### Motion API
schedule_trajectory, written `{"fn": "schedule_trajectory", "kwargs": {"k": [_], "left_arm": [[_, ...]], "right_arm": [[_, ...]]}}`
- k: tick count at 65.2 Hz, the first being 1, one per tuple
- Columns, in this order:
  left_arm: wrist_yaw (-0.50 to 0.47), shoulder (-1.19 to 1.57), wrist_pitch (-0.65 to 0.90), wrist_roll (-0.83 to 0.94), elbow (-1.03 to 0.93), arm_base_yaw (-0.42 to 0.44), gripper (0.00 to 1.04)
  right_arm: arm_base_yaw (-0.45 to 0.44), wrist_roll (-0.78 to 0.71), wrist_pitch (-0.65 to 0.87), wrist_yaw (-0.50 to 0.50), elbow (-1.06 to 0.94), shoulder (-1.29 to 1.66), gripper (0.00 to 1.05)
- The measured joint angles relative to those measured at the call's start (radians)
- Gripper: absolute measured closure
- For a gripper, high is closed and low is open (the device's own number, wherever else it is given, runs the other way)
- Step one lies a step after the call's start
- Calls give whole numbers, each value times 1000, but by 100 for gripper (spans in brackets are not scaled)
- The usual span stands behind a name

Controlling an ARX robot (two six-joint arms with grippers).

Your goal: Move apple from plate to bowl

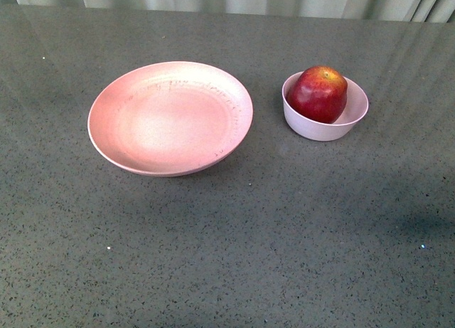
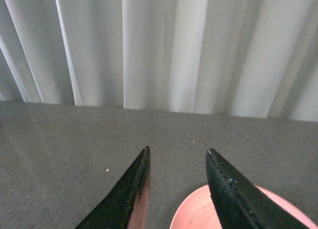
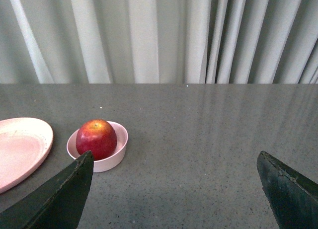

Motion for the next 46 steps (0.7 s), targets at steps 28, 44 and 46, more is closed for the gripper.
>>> {"fn": "schedule_trajectory", "kwargs": {"k": [28,44,46], "left_arm": [[143,-308,-29,13,-293,146,103],[199,-473,-81,13,-407,206,103],[206,-513,-110,13,-417,214,103]], "right_arm": [[0,0,0,0,0,0,9],[0,0,0,0,0,0,9],[0,0,0,0,0,0,9]]}}
